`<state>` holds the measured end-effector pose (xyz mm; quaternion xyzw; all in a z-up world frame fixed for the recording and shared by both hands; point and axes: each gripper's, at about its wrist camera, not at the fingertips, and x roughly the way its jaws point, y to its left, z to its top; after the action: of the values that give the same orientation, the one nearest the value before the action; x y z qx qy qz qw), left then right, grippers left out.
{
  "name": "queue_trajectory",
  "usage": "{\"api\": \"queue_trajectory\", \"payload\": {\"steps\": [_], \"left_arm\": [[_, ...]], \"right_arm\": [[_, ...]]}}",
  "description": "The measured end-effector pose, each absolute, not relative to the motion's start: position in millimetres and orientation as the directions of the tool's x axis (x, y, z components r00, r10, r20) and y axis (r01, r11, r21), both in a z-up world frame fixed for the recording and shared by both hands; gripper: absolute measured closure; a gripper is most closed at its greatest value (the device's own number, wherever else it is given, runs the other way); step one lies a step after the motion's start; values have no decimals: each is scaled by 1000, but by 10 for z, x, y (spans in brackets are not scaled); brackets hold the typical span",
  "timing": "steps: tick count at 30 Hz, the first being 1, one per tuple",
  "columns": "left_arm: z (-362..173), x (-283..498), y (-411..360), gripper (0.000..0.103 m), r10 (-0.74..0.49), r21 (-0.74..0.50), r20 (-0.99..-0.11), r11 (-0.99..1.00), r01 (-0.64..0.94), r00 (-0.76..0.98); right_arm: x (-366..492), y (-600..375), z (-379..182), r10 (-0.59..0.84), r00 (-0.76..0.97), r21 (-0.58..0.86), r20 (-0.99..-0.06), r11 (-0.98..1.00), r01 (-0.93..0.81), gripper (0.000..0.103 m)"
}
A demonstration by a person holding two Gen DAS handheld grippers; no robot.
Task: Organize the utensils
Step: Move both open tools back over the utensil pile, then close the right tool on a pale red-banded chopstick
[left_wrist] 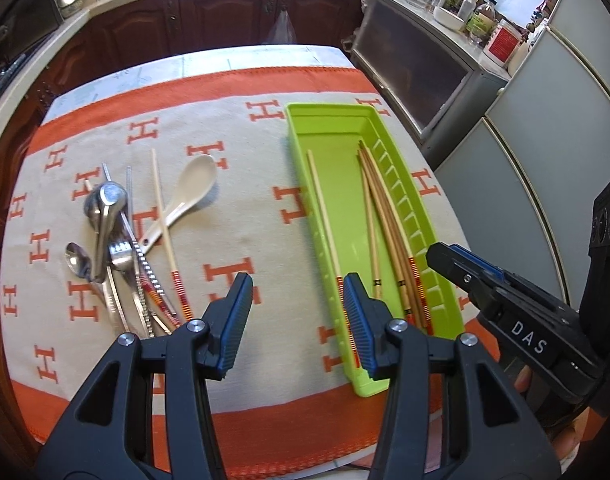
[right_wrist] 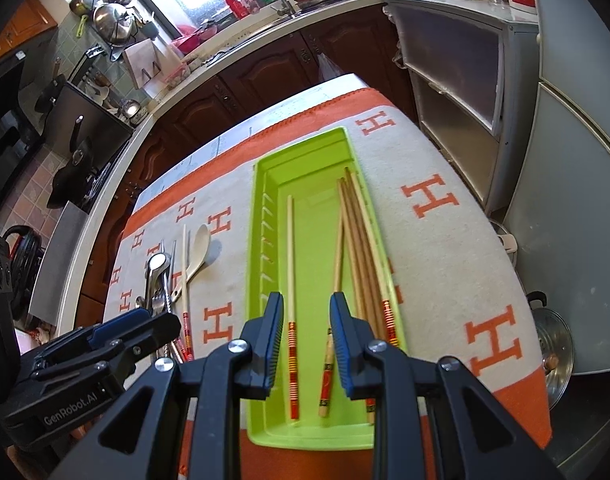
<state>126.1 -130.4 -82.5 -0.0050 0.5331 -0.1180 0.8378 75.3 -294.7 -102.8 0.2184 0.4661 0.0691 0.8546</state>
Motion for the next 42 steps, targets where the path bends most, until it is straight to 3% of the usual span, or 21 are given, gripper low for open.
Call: {"api": "queue_trajectory", "payload": {"steps": [11,27,42], "left_arm": [[-798,1174,-778,59,-155,-114,-878,987,117,454],[-934,1149,484,59,23,-20,-858,997,-79,514],[-1313,1329,937,59,3,-63,-897,989,-136,441]], "right_arm": [[785,-2480,-1011,348,505,411,-789,912,13,79],[1198,-1566,-1067,383,398,359,-834,923,-136,79],[1765,-985,-1578,391,259,350,-883,917,-190,79]]}}
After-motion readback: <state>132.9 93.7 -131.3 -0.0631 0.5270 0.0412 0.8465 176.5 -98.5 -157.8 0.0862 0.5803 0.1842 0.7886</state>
